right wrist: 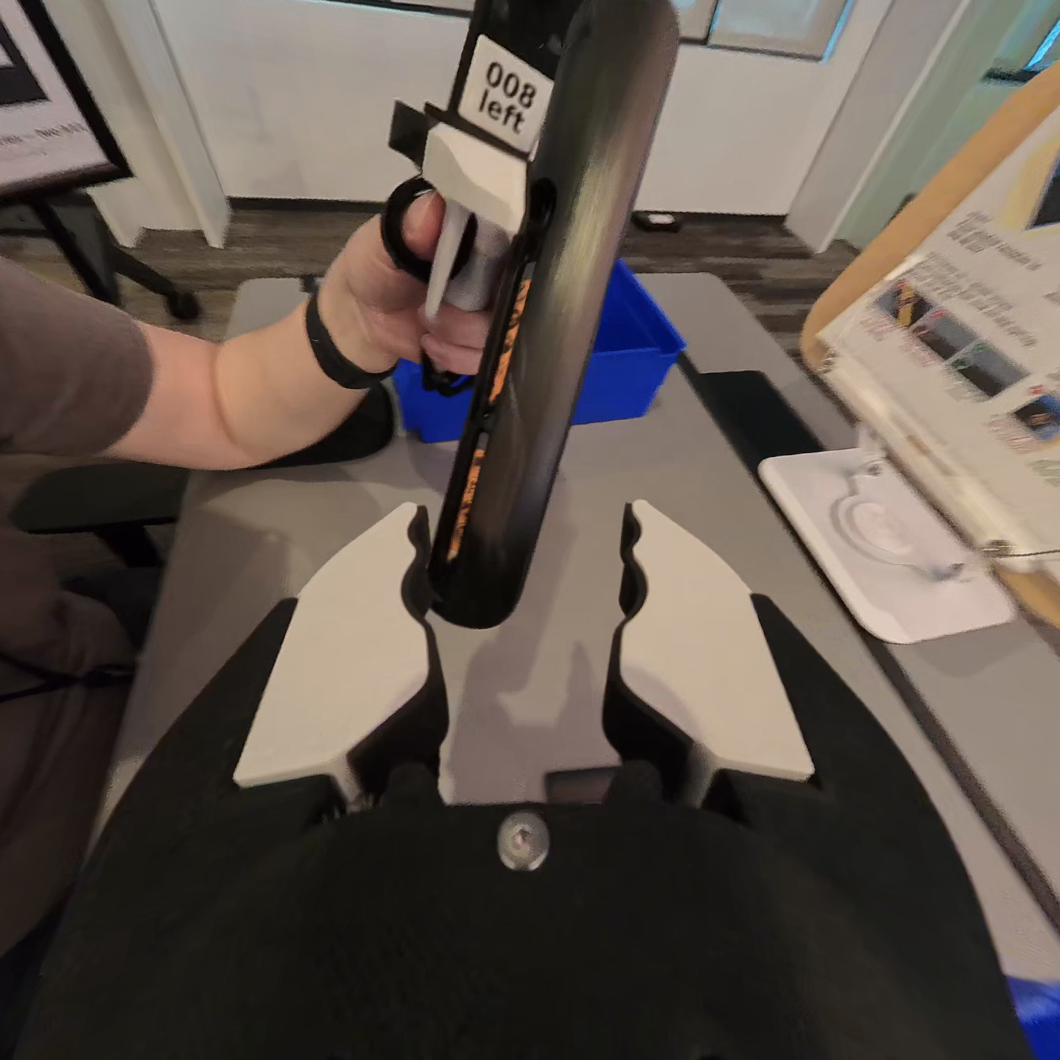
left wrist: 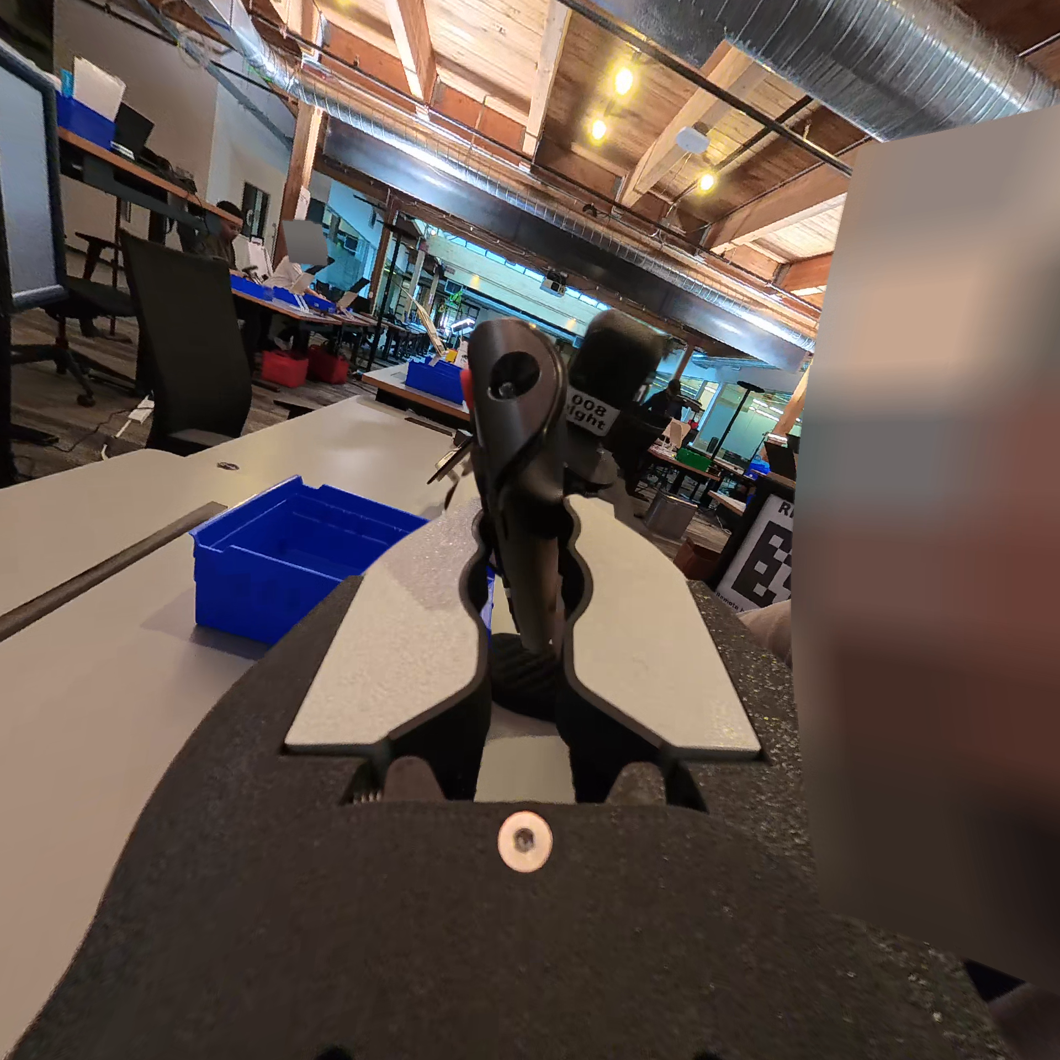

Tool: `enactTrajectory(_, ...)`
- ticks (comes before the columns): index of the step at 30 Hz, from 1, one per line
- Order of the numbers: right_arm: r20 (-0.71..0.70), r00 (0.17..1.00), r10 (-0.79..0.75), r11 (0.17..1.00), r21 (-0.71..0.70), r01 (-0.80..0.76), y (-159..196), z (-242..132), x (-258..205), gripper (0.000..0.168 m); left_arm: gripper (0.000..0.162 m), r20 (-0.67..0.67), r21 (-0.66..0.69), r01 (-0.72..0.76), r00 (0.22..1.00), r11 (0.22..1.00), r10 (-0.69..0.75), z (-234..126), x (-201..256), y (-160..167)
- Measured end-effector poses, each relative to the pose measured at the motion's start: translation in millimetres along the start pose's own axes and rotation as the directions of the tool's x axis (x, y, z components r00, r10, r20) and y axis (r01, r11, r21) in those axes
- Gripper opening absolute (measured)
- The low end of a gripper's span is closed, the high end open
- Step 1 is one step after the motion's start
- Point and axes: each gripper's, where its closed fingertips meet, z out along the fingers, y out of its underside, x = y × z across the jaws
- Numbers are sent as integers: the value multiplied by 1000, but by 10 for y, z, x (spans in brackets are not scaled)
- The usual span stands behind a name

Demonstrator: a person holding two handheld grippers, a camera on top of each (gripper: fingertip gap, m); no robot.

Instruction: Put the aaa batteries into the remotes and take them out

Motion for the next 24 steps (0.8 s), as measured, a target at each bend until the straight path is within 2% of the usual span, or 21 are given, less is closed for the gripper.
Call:
enactTrajectory(4, 170, 967, 189, 981, 9, -194, -6, 109, -149, 64, 22, 13, 1, -35, 999, 999, 35, -3, 43, -26)
enactTrajectory(5, 214, 951, 222, 974, -9, -225, 18, 118, -176, 52, 22, 10, 0, -38, 999, 999, 38, -3, 53, -28)
enactTrajectory(6, 258, 932, 253, 966, -21, -257, 24, 115, -200, 28, 22, 8, -7, -42, 999, 999, 42, -4, 59, -25)
enactTrajectory(7, 283, 915, 288, 956, -25, -293, 19, 106, -198, 26, 22, 9, -15, -52, 999, 999, 52, -8, 62, -23)
enactTrajectory(10, 302, 897, 323, 945, -51, -323, 57, 25, -161, 23, 23, 13, -150, -96, 995, 984, 99, -55, 57, 94)
enactTrajectory(12, 302, 886, 352, 935, -80, -345, 101, -62, -130, 22, 25, 54, -267, -165, 981, 949, 186, -104, -1, 208)
enactTrajectory(15, 284, 887, 365, 931, -144, -336, 228, -145, -95, 22, 42, 63, -387, -258, 950, 885, 305, -114, -47, 376)
enactTrajectory(18, 289, 879, 379, 923, -188, -336, 308, -164, -104, 22, 50, 36, -450, -281, 943, 848, 332, -62, -73, 530)
enactTrajectory(21, 283, 885, 370, 919, -250, -304, 417, -150, -144, 22, 47, -3, -451, -295, 944, 843, 329, -8, -57, 586)
enactTrajectory(24, 306, 877, 370, 920, -252, -300, 392, -145, -199, 22, 39, -24, -499, -331, 929, 801, 369, -3, -85, 689)
